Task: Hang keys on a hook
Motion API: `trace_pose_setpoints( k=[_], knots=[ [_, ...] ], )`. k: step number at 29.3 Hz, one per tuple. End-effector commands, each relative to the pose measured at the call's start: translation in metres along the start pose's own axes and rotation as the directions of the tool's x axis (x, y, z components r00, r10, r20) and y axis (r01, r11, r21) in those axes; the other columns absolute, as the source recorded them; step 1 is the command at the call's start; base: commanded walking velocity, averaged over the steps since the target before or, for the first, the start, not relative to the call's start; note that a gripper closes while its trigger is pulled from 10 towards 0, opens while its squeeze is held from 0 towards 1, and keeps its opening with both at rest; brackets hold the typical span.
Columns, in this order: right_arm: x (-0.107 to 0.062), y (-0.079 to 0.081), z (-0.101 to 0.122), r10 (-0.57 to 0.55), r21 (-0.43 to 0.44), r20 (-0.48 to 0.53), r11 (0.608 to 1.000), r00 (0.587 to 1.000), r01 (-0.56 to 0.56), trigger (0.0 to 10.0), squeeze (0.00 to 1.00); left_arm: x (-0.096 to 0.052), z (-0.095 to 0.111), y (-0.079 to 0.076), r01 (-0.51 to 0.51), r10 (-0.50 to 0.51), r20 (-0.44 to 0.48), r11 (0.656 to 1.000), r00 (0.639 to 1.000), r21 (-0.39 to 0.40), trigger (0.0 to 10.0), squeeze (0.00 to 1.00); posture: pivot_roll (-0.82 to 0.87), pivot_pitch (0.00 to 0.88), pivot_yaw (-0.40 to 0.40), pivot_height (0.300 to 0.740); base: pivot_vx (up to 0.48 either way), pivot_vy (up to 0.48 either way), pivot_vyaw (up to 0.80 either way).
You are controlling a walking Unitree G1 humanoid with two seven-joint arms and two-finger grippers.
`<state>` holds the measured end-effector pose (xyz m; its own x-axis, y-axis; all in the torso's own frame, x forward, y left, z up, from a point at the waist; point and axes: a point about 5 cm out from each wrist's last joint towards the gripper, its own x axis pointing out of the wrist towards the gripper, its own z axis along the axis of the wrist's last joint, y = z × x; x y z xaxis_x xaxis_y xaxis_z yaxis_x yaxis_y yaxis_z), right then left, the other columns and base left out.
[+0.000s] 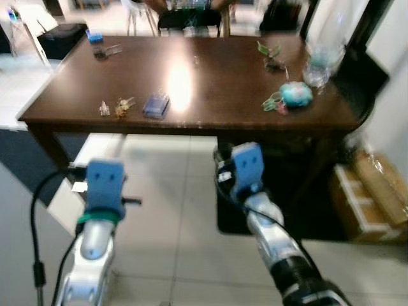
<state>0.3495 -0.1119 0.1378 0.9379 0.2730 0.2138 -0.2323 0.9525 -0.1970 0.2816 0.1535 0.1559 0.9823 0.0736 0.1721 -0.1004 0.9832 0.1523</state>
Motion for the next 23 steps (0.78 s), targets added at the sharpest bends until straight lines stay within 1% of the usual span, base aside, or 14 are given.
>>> trace_pose_setpoints(
  k=[1, 4, 8, 12, 15, 23],
  knots=[
    [-0.0017, 0.0082, -0.0044, 0.022, 0.010, -0.019, 1.000, 1.000, -0.022, 10.0, 0.00, -0.0005, -0.0036, 0.0058, -0.023, 0.023, -0.008, 1.000, 1.000, 0.009, 10.0, 0.00, -0.10, 0.020, 0.015, 0.740, -0.356, 0.000, 0.00],
    [-0.0018, 0.0047, -0.0045, 0.022, 0.001, -0.021, 1.000, 1.000, -0.022, 10.0, 0.00, 0.0003, -0.0030, 0.0027, -0.026, 0.026, -0.005, 1.000, 1.000, 0.000, 10.0, 0.00, -0.10, 0.020, 0.008, 0.740, -0.352, 0.000, 0.00],
    [0.0000, 0.0043, -0.0026, 0.020, -0.013, -0.012, 1.000, 1.000, -0.020, 10.0, 0.00, 0.0005, -0.0035, 0.0009, -0.020, 0.020, -0.014, 1.000, 1.000, -0.010, 10.0, 0.00, -0.09, 0.024, 0.010, 0.740, 0.000, 0.000, 0.00],
    [0.0006, 0.0052, -0.0014, 0.028, -0.005, -0.006, 1.000, 1.000, -0.028, 10.0, 0.00, 0.0004, -0.0041, 0.0002, -0.010, 0.010, -0.021, 1.000, 1.000, -0.016, 10.0, 0.00, -0.09, 0.025, 0.014, 0.740, 0.000, 0.000, 0.00],
    [0.0019, 0.0065, -0.0015, 0.034, -0.017, -0.014, 0.999, 0.999, -0.034, 10.0, 0.00, 0.0000, -0.0059, -0.0016, 0.008, -0.008, -0.032, 1.000, 0.999, -0.014, 10.0, 0.00, -0.08, 0.025, 0.020, 0.740, 0.000, 0.000, 0.79],
    [0.0019, 0.0094, -0.0014, 0.036, -0.006, -0.010, 0.999, 0.999, -0.036, 10.0, 0.00, -0.0008, -0.0084, -0.0037, 0.029, -0.029, -0.044, 1.000, 0.999, -0.005, 10.0, 0.00, -0.08, 0.030, 0.033, 0.740, 0.000, 0.000, 0.79]
  ],
)
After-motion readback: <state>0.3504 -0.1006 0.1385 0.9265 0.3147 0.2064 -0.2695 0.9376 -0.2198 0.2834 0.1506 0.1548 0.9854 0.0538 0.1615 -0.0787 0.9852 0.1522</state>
